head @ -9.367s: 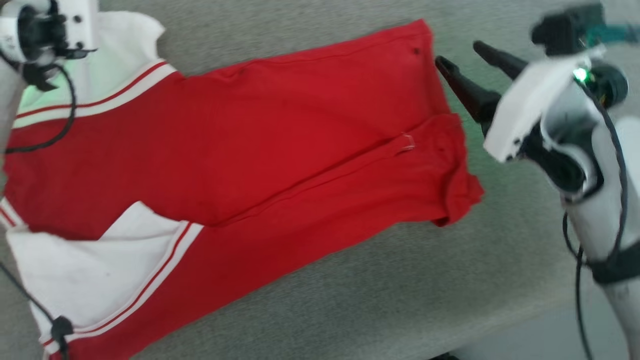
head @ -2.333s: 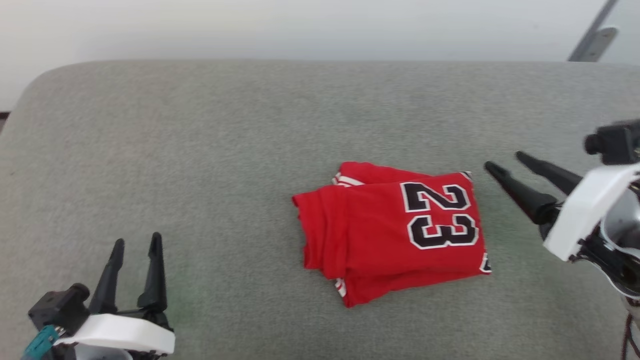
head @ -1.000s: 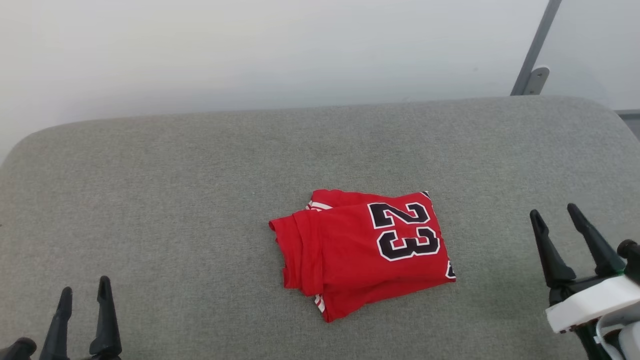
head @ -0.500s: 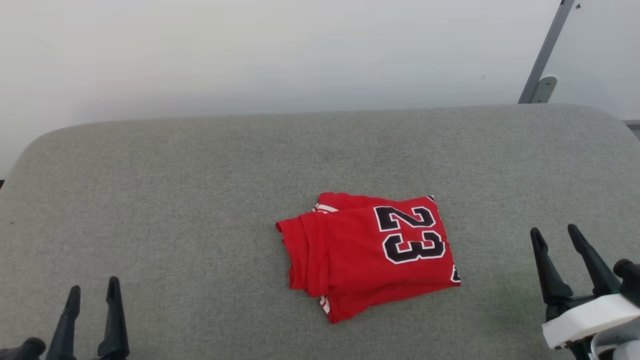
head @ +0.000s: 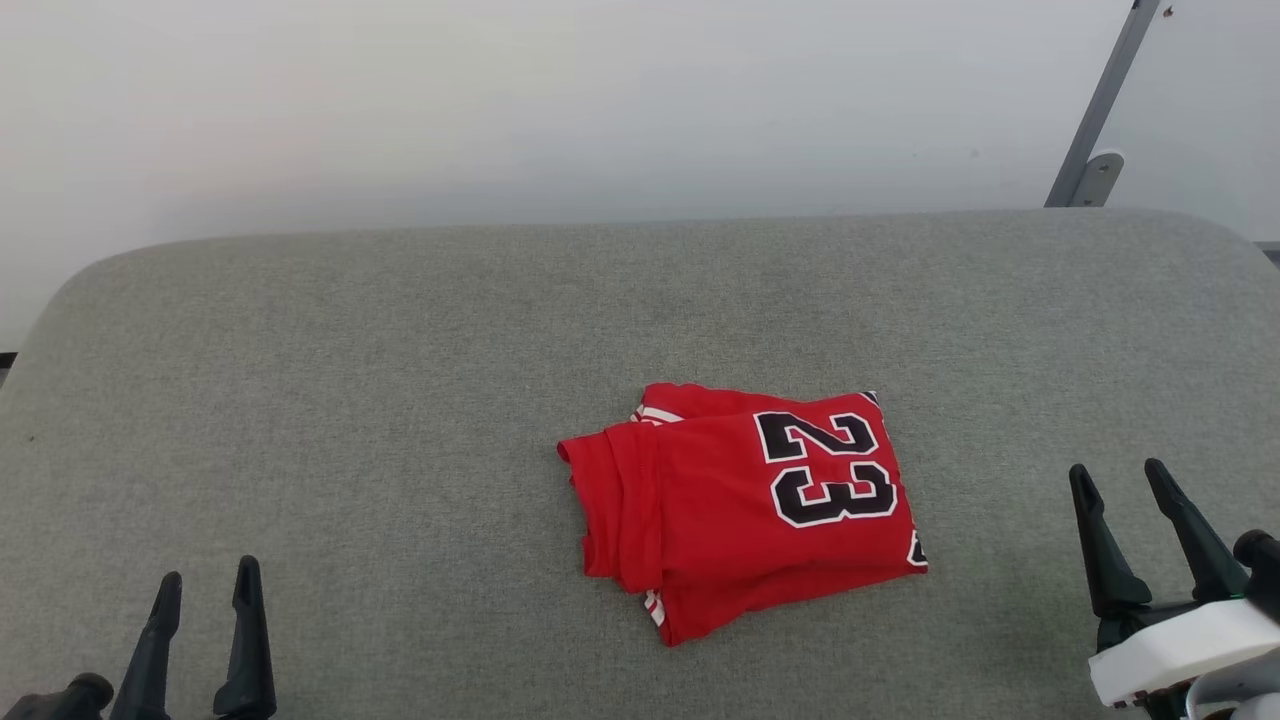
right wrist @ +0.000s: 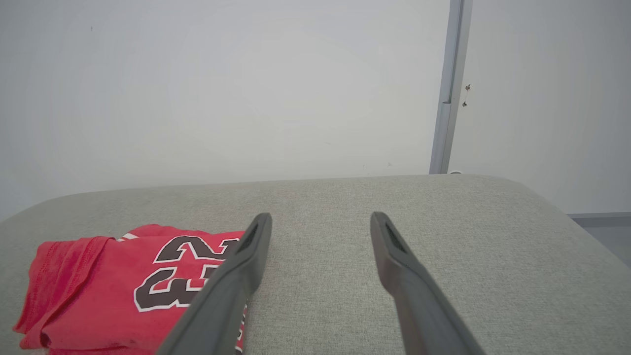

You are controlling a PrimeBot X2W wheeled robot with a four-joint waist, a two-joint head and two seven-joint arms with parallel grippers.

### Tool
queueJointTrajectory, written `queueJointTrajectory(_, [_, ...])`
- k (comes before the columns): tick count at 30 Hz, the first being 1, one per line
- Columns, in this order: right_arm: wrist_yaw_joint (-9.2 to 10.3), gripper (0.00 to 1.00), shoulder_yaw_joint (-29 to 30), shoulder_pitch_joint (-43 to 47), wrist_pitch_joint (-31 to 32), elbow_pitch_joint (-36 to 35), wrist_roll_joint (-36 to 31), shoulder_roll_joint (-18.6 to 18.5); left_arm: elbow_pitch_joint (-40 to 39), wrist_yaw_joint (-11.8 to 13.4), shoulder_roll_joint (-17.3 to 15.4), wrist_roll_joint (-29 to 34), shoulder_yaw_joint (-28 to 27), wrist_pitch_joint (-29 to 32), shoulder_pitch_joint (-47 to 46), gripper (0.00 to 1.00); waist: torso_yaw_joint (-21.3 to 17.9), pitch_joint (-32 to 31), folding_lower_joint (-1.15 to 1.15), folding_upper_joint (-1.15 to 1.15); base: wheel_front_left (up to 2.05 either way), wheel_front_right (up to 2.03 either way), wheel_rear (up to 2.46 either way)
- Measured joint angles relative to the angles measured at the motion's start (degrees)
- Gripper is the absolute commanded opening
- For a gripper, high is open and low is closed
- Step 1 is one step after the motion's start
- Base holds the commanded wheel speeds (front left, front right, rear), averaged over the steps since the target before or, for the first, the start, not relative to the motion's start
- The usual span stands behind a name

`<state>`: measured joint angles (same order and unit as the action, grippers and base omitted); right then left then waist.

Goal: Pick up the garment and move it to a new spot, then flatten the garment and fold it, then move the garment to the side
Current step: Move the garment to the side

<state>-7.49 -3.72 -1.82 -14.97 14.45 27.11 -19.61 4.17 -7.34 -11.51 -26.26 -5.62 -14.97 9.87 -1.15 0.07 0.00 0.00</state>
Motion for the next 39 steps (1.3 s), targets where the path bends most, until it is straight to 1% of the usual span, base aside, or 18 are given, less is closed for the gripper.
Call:
queueJointTrajectory(10, [0.00,1.00,-0.1,0.1,0.0,0.1,-0.4,0.0,0.0,0.0,0.2,0.1,0.5,0.0,0.0,1.00,0.5,0.0,0.00,0.00,0.00,0.00,0.00])
queueJointTrajectory(17, [0.00,1.00,-1.3,0.1,0.0,0.4,-0.5,-0.5,-0.3,0.0,0.5,0.5,1.3,0.0,-0.3,1.00,1.6,0.1,0.00,0.00,0.00,0.00,0.00])
queueJointTrajectory(22, [0.00,1.00,-4.2,-1.0,0.0,2.3,1.0,-1.8,-0.4,0.0,1.2,0.6,1.9,0.0,-1.1,1.00,2.4,0.3,0.00,0.00,0.00,0.00,0.00])
queueJointTrajectory(25, [0.00,1.00,-8.5,-2.6,0.0,5.4,4.2,-3.5,-0.2,0.0,1.6,0.5,2.5,0.0,-1.5,1.00,3.1,0.6,0.00,0.00,0.00,0.00,0.00])
queueJointTrajectory(27, [0.00,1.00,-12.0,-4.3,0.4,7.4,6.6,-5.4,0.0,0.0,1.9,0.5,3.0,0.0,-1.8,1.00,3.6,0.8,0.00,0.00,0.00,0.00,0.00])
queueJointTrajectory(28, [0.00,1.00,-13.5,-5.6,1.6,8.2,8.8,-6.1,0.1,0.0,1.9,0.4,3.3,0.0,-2.0,1.00,3.8,1.1,0.00,0.00,0.00,0.00,0.00])
queueJointTrajectory(30, [0.00,1.00,-16.2,-8.1,3.6,9.4,11.0,-8.1,0.6,0.0,2.1,-0.1,4.1,0.0,-2.7,1.00,4.5,1.6,0.00,0.00,0.00,0.00,0.00])
queueJointTrajectory(32, [0.00,1.00,-18.8,-10.4,7.0,10.2,14.2,-10.0,1.0,0.0,2.3,-0.4,4.8,0.0,-3.3,1.00,5.1,2.2,0.00,0.00,0.00,0.00,0.00])
queueJointTrajectory(34, [0.00,1.00,-20.6,-12.6,10.1,10.7,17.7,-11.5,1.4,0.0,2.6,-0.7,5.5,0.0,-4.2,1.00,5.8,3.1,0.00,0.00,0.00,0.00,0.00])
queueJointTrajectory(39, [0.00,1.00,-25.3,-18.1,18.6,10.8,23.7,-15.7,2.7,0.0,3.0,-1.2,7.4,0.0,-6.0,1.00,7.7,5.2,0.00,0.00,0.00,0.00,0.00])
